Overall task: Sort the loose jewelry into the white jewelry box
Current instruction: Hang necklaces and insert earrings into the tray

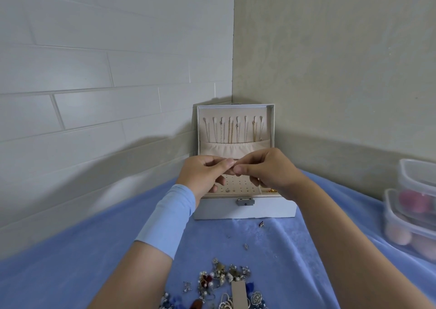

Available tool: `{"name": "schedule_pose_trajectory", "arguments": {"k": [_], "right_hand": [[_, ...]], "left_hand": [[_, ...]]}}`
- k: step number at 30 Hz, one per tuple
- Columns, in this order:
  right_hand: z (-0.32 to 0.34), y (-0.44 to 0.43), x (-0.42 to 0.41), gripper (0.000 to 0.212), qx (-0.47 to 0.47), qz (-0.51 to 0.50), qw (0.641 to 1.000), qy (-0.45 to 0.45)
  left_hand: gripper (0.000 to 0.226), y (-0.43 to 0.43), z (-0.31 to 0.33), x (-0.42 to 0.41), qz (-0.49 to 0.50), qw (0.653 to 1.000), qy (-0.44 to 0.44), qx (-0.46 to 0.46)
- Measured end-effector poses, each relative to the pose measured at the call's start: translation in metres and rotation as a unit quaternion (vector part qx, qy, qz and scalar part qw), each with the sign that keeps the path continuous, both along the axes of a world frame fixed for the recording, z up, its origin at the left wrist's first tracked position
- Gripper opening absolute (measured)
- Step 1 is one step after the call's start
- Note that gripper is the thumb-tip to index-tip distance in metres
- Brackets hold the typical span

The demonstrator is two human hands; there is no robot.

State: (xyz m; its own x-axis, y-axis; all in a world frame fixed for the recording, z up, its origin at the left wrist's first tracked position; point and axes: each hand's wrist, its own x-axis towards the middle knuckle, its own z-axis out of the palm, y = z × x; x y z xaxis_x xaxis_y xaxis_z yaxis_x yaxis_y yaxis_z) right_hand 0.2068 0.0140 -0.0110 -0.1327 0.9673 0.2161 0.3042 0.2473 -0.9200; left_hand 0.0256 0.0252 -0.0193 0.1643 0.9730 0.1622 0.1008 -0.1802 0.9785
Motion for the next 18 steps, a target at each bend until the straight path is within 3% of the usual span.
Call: {"name": "schedule_pose_trajectory", "arguments": {"k": [5,9,11,14,18], "right_hand": [[0.002,0.001,-0.001,0.022,0.017,-0.028,0.999,-0.018],[-0.001,0.004,0.005,0.005,0.023,-0.049,0.994,-0.097],[-0.007,0.006,0.007,0.006,0.017,-0.074,0.987,-0.139],[-0.017,0.011,0.007,0.01,0.004,-0.099,0.975,-0.2],[-0.023,0.011,0.006,0.012,0.0,-0.125,0.955,-0.268]], "left_hand": [[0.021,0.001,0.001,-0.003,-0.016,0.999,0.038,0.002],[0.014,0.004,-0.003,-0.003,-0.04,0.996,0.077,0.013],[0.015,0.009,-0.01,-0.003,-0.021,0.984,0.166,0.065],[0.013,0.014,-0.021,-0.003,-0.006,0.928,0.349,0.133],[0.01,0.017,-0.026,-0.003,-0.013,0.894,0.416,0.168]]}}
